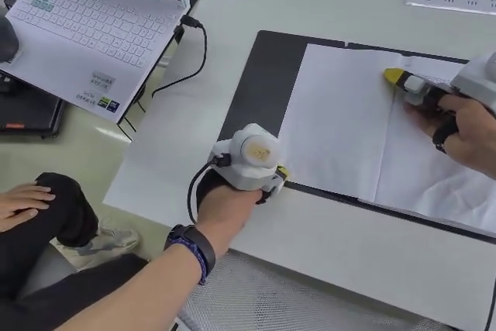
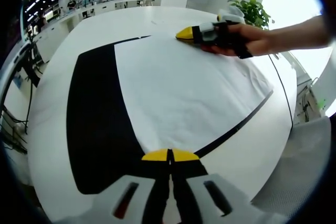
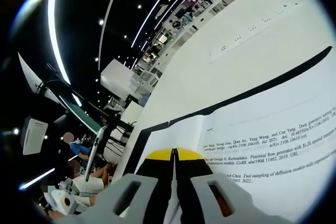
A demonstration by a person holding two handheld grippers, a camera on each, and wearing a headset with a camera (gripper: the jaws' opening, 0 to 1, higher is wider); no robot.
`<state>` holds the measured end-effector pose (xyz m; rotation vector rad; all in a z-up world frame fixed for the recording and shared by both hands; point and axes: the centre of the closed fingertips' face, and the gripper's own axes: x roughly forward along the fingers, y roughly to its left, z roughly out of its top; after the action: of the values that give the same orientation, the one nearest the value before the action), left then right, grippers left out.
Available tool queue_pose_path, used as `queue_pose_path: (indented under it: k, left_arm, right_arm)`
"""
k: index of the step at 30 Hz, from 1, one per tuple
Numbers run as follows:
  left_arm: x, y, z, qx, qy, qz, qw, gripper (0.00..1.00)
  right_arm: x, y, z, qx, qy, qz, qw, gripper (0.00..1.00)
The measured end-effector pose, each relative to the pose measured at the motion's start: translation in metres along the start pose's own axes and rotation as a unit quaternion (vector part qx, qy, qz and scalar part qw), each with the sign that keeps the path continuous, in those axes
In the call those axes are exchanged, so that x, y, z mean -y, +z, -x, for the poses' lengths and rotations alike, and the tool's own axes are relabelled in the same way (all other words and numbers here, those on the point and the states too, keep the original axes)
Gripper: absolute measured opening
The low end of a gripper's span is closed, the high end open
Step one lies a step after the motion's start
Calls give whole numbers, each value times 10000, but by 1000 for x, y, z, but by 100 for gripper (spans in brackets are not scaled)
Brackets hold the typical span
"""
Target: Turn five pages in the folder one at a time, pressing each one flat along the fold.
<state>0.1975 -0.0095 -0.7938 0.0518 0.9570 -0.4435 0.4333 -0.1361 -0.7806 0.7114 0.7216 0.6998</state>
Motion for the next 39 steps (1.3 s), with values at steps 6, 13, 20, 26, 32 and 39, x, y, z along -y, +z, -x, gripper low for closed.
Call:
queue_pose_path:
  k: [6,13,20,26,32,39]
  left_arm:
    - [0,0,0,-6,-9,-22,10000,0]
    - [0,0,1,31,-4,1,10000,0]
    - [2,1,4,49,-18,38,10000,0]
    - [0,1,3,56,-29,36,10000,0]
    - [-2,0,-1,57,-41,37,10000,0]
    - [-1,0,1,58,-48,17,10000,0]
  right_arm:
    - [3,6,-8,66,-72,138,9999,0]
    - [4,15,-12,183,-167,166,9996,0]
    - [4,24,-17,307,-254,128,9991,0]
    - [2,24,-17,260,-281,307,9988,0]
    - [2,22,-15,203,-246,356,9989,0]
    - [-3,10,-8,18,-124,502,9987,0]
